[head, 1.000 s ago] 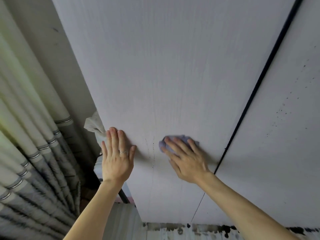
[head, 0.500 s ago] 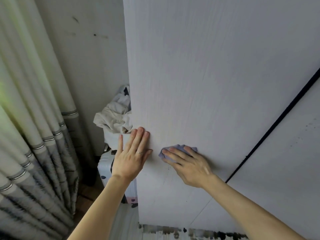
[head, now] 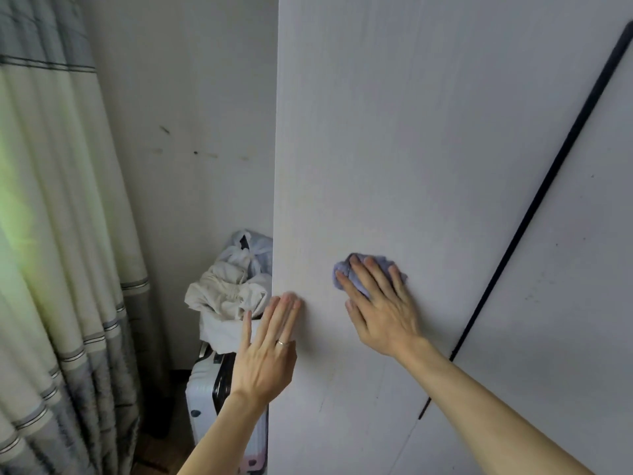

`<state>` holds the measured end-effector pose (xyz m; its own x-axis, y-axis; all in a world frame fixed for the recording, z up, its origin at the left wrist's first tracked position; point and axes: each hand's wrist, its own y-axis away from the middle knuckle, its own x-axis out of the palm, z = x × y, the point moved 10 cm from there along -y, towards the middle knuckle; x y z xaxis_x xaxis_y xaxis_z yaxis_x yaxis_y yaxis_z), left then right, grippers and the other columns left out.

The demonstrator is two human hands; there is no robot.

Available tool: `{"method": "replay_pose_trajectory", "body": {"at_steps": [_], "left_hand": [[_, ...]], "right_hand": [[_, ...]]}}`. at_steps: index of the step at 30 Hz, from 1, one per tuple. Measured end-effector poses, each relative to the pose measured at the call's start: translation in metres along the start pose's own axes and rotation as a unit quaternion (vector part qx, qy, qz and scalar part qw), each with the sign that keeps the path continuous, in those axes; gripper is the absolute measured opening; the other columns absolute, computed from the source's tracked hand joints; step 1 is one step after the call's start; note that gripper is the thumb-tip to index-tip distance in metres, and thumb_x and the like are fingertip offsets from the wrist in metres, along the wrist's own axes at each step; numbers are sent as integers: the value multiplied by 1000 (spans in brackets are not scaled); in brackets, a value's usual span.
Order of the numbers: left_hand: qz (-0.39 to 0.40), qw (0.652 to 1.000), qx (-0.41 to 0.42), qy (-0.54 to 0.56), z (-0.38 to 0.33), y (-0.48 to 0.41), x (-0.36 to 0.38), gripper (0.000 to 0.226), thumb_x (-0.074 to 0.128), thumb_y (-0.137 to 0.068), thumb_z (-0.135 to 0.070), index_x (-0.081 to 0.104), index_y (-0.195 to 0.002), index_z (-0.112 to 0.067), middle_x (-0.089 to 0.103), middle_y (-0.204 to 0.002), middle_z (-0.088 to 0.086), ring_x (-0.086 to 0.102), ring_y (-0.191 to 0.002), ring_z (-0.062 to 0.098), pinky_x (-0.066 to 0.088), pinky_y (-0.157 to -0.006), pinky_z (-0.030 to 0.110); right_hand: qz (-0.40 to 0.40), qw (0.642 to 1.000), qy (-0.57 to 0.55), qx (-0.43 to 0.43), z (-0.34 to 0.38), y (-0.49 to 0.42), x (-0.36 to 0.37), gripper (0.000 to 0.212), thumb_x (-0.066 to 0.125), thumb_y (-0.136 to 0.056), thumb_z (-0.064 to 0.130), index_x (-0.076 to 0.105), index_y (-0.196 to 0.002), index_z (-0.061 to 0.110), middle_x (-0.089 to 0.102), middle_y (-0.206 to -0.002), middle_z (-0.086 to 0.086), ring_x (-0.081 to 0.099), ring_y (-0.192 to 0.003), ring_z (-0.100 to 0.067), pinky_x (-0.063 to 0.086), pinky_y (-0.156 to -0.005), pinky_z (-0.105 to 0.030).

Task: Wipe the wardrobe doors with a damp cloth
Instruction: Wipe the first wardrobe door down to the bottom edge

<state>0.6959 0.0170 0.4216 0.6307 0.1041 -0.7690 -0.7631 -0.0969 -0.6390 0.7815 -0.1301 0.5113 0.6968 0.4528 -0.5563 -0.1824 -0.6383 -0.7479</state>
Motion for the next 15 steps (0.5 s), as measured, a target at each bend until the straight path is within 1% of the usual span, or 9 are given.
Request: {"method": "replay_pose_trajectory", "body": {"at_steps": [2,4,5,7,9,11,13,15], "left_hand": [[-20,1000,9,18,-3,-32,-33,81,59,-87,-26,23,-159,-13,10,-168,2,9,-155,23,11,-123,53],[-32,999,23,36,-11,-66,-65,82,59,-88,-26,21,-159,-14,9,-169,2,7,-155,24,9,-123,50],[-38,998,33,41,-16,-81,-79,83,60,-88,-26,20,-160,-14,9,-169,1,6,-155,25,8,-123,49],[-48,996,55,46,-27,-108,-103,84,61,-88,-26,19,-160,-16,9,-169,1,5,-155,25,5,-124,47],[-52,996,52,51,-35,-125,-114,85,63,-89,-27,18,-160,-18,7,-169,1,2,-155,25,6,-123,48],[-60,996,43,58,-42,-129,-114,84,63,-91,-31,17,-161,-17,5,-169,1,0,-155,26,4,-122,48],[-67,995,36,65,-46,-129,-109,81,56,-95,-38,16,-161,-15,3,-169,2,-2,-155,28,0,-122,47],[-73,995,27,64,-44,-130,-106,80,51,-96,-43,15,-161,-15,1,-169,3,-4,-155,28,-6,-122,46]], "right_hand": [[31,998,16,-43,-3,1,-9,61,53,-97,31,34,-155,27,24,-164,0,22,-152,-20,23,-120,-47],[29,998,15,-45,-16,-17,-29,61,52,-97,31,34,-155,28,24,-164,0,23,-151,-20,25,-119,-47],[13,1000,6,-17,-27,-30,-40,59,49,-98,30,34,-155,27,24,-163,-1,22,-152,-21,25,-119,-48],[-48,997,-13,57,-61,-70,-75,55,44,-100,30,34,-154,22,24,-163,-6,20,-152,-24,21,-121,-51],[-90,988,-36,122,-96,-106,-104,54,40,-102,31,33,-155,20,22,-164,-9,17,-153,-26,14,-123,-50],[-119,977,-51,169,-124,-122,-122,54,38,-103,32,32,-155,21,19,-165,-10,13,-154,-26,10,-124,-48],[-143,966,-58,206,-135,-111,-118,54,38,-103,31,34,-155,18,19,-164,-13,12,-154,-30,9,-124,-49],[-156,952,-74,254,-133,-72,-94,56,39,-102,30,30,-156,15,17,-164,-17,11,-153,-35,11,-123,-53]]}}
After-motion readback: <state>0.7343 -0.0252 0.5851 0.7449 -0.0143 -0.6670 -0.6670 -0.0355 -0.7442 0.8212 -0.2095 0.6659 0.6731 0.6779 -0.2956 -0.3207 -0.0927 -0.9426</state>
